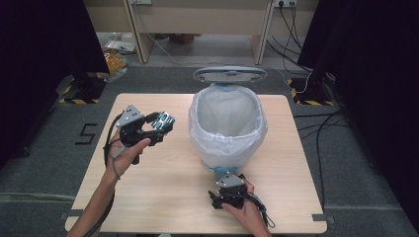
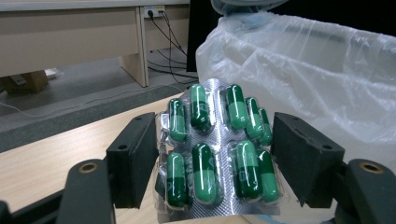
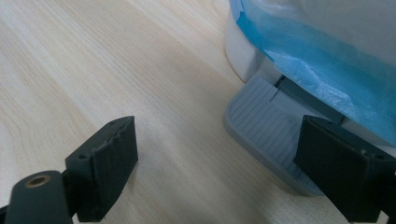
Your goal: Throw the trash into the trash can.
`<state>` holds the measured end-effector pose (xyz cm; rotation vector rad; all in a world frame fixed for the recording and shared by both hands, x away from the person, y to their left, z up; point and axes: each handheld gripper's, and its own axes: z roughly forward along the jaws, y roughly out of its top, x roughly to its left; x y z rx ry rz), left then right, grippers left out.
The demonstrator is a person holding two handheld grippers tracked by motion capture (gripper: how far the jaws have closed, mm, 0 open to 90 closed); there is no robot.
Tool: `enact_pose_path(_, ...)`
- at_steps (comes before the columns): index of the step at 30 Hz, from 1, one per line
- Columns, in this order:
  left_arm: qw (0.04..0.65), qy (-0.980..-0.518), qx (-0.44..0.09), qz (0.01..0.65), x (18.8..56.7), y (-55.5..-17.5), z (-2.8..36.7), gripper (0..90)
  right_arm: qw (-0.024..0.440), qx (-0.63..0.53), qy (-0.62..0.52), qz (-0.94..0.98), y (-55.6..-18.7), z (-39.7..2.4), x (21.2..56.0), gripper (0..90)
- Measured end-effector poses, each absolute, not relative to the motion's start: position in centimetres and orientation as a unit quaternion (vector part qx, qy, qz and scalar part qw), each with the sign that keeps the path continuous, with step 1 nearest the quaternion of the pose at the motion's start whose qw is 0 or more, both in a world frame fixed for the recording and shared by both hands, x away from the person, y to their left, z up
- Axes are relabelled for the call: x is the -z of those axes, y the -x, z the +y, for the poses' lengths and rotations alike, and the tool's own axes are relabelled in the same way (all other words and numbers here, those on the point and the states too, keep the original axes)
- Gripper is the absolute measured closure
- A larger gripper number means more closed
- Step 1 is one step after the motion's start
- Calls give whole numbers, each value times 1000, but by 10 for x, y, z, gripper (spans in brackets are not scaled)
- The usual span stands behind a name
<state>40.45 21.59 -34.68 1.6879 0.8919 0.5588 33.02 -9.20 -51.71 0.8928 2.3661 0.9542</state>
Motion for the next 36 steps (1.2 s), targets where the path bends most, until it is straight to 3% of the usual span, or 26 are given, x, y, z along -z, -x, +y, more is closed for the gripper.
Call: enact_pose_path(36,580,-708,-235,329,296,-404,173,320,218,-344,-320,855,-330,-92,517,132)
